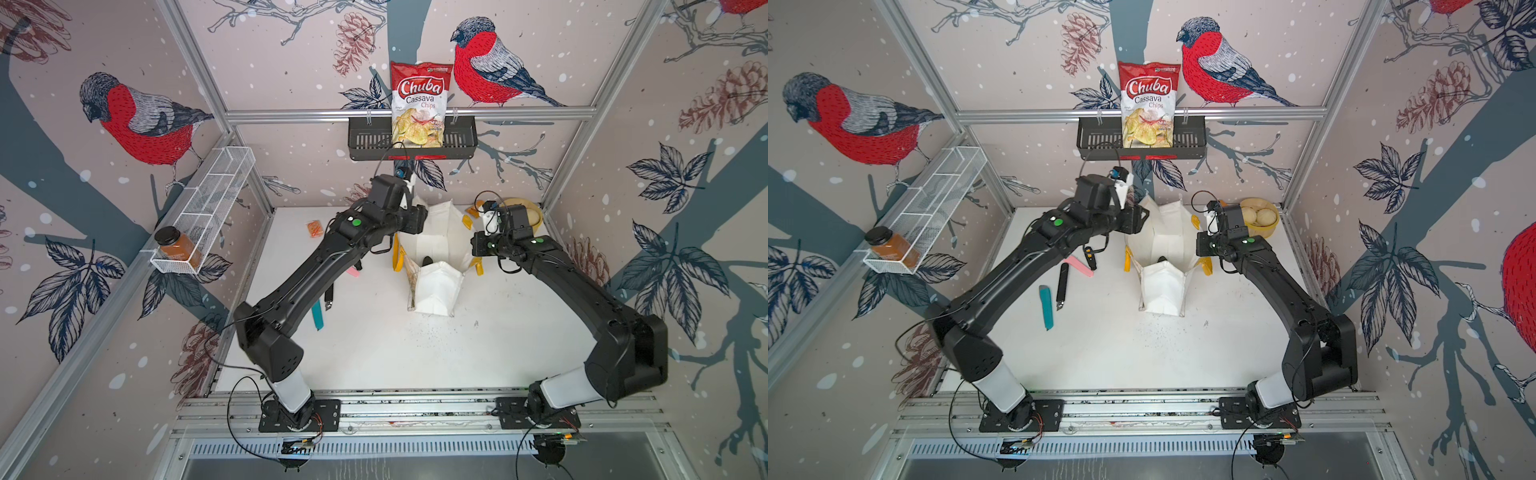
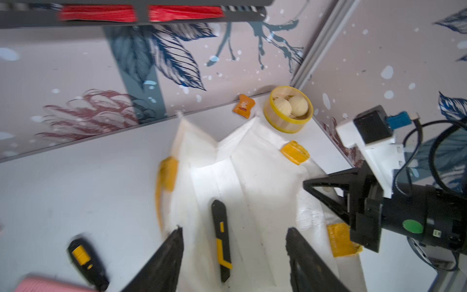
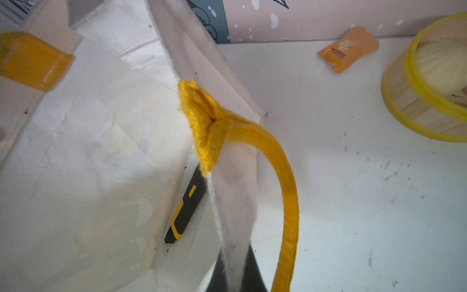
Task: Place the art knife into the pouch
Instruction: Place the utility knife in the pouch, then pick up the utility knife at the center of the board.
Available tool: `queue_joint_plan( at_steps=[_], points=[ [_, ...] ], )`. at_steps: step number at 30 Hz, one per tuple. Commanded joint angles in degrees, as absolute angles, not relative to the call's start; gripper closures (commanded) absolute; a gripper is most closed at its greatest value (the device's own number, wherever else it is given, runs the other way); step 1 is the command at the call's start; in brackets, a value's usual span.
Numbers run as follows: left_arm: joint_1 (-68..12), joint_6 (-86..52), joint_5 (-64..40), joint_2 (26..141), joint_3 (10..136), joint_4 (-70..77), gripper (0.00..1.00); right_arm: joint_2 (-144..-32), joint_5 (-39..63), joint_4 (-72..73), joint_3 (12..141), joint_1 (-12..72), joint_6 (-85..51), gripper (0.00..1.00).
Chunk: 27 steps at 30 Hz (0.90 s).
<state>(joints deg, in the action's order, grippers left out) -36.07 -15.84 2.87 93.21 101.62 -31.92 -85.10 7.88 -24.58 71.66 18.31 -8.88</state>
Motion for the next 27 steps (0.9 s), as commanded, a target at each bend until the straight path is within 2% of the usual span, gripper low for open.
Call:
queue_joint_plan(
  at_steps=[1,5,9,18,27],
  points=[
    [-32.17,-19.80,10.55,86.26,94.39,-26.77,0.35,-84.57,7.56,-22.81,71.38,18.12,-8.06,1.00],
    [-25.38,-21.62,14.26,80.41,86.88,-28.85,0.34,-84.79,8.43,-22.75,71.38,18.27,-7.87,1.00],
    [-21.08,-20.41,17.43,81.37,82.22,-33.72,0.34,-85.33,8.44,-23.02,71.77,18.59,-7.73,1.00],
    [-13.28,-20.76,8.92,86.85,67.91,-33.28,0.36,-85.57,8.48,-22.81,71.27,18.88,-7.35,1.00],
    [-8.85,-20.17,3.49,94.78,65.09,-28.68,0.38,-86.21,8.67,-22.08,70.53,18.90,-7.64,1.00]
  ],
)
